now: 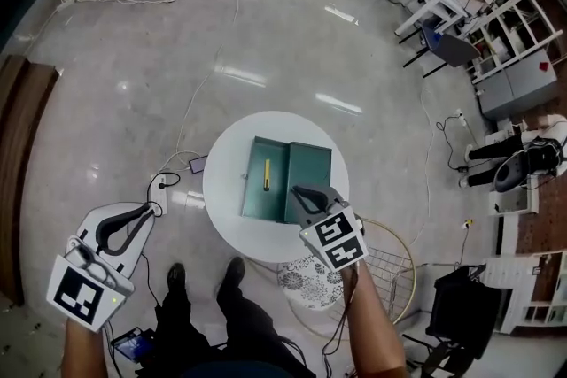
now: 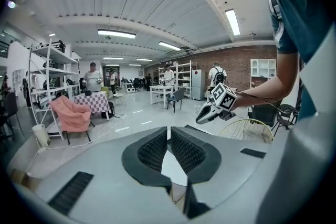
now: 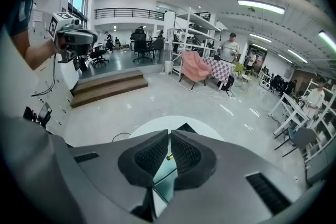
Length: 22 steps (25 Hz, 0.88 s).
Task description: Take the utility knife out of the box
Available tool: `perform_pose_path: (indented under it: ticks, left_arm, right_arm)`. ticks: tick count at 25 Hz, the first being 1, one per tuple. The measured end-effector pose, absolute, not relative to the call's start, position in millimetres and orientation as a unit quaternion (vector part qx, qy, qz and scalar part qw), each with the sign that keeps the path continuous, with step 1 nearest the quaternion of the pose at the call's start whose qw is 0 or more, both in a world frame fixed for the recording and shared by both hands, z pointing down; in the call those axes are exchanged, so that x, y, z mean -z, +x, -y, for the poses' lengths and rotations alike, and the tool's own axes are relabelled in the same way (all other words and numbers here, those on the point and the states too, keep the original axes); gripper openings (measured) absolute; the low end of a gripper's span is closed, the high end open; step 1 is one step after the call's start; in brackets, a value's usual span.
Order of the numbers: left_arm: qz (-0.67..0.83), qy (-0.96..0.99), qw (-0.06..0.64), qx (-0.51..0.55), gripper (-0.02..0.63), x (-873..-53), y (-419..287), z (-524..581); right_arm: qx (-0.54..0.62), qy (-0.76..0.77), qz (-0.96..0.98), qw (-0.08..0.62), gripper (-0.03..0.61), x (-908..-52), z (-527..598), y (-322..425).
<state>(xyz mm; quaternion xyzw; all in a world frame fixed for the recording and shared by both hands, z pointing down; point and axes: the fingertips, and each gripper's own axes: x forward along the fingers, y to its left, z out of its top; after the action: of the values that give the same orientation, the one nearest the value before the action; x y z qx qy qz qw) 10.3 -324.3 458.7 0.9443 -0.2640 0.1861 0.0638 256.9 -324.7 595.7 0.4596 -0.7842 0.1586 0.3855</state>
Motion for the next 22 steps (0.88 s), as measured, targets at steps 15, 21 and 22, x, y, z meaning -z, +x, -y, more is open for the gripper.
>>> perform_pose_path:
  ticks: [15,21,22]
  left_arm:
    - [0.274,0.935,0.105,-0.198,0.037,-526.6,10.4,336.6]
    - [0.276,0.932,0.118,-0.204,0.037,-551.7,8.0,339.0]
    - [0.276,0.931,0.12,-0.205,0.037,-557.2,7.2,339.2]
  right_arm:
    - [-0.197,0.425,0.767,0.438,0.04,-705.1,351.7,263.4]
    - [-0.21,0.412,0.756,0.464,0.041,-744.3,361.8,264.1]
    - [-0.212,0.408,0.754,0.47,0.045,-752.5,362.8,263.7]
